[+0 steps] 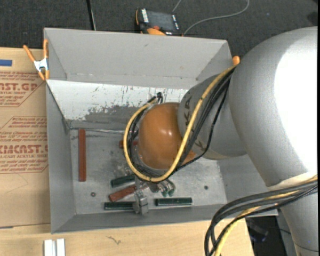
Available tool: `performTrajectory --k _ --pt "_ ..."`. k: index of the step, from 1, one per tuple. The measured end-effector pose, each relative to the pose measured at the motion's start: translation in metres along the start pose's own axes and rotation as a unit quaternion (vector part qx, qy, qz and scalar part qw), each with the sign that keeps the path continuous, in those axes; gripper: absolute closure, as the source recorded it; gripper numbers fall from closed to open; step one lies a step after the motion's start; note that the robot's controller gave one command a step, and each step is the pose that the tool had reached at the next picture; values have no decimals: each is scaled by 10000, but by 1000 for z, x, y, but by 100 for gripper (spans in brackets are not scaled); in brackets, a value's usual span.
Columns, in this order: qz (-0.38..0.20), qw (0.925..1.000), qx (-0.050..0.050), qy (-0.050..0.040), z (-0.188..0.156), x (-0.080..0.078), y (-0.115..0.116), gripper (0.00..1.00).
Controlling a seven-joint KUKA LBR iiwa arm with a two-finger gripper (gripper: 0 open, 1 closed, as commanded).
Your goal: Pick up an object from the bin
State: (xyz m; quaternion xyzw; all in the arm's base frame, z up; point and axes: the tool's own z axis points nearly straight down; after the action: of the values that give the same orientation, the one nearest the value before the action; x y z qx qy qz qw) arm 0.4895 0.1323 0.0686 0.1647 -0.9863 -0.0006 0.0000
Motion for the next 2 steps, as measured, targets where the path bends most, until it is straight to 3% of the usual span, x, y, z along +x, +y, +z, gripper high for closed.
performTrajectory --k 1,2 --pt "3 10000 1 -11 -1 -1 0 0" --pt "7 10000 1 -29 -3 -2 0 100"
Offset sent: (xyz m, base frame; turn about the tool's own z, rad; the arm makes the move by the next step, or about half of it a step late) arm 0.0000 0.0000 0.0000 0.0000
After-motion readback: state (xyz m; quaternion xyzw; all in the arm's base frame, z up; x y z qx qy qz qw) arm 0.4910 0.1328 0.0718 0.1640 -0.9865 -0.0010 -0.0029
